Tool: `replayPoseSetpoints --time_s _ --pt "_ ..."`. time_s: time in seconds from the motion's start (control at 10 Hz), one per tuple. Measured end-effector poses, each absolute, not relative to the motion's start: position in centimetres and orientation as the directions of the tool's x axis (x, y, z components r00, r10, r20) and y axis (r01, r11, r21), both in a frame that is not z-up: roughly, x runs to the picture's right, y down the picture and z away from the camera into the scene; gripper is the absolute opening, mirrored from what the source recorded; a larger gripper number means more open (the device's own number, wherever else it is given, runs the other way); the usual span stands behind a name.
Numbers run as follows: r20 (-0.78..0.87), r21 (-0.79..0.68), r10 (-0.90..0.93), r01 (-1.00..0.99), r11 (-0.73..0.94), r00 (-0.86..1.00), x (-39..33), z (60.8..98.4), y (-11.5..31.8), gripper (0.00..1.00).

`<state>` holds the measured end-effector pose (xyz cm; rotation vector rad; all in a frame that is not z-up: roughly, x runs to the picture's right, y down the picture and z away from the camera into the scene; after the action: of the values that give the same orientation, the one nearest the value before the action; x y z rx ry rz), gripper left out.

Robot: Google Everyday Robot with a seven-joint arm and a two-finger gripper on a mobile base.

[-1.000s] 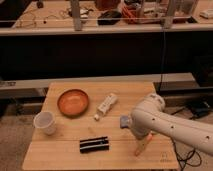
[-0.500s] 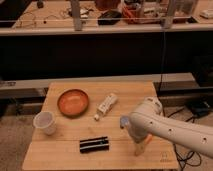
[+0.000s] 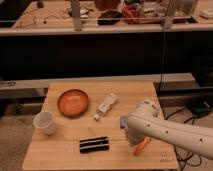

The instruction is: Push the eraser across the table

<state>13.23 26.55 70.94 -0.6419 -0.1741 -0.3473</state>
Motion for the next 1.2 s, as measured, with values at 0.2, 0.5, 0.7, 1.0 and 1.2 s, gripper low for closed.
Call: replayPoseSetpoints --time_s 0.2,0.5,0.7,1.0,1.2 --pt "0.266 -0.556 -0.255 0.364 0.747 0.93 13.3 71.1 26.9 0.01" --pt "0.275 -0.56 -0.258 0.372 0.74 0.926 11.8 72.1 27.6 0.01" --pt "0.279 -0.56 -0.26 0.376 0.738 0.925 11.5 72.5 27.8 0.01" --pt "0.283 -0.562 -0.255 0.376 0.737 0.924 11.1 73.2 28.0 0.01" --pt "0.287 -0.561 -0.257 0.379 0.736 0.923 10.1 73.9 27.9 0.01"
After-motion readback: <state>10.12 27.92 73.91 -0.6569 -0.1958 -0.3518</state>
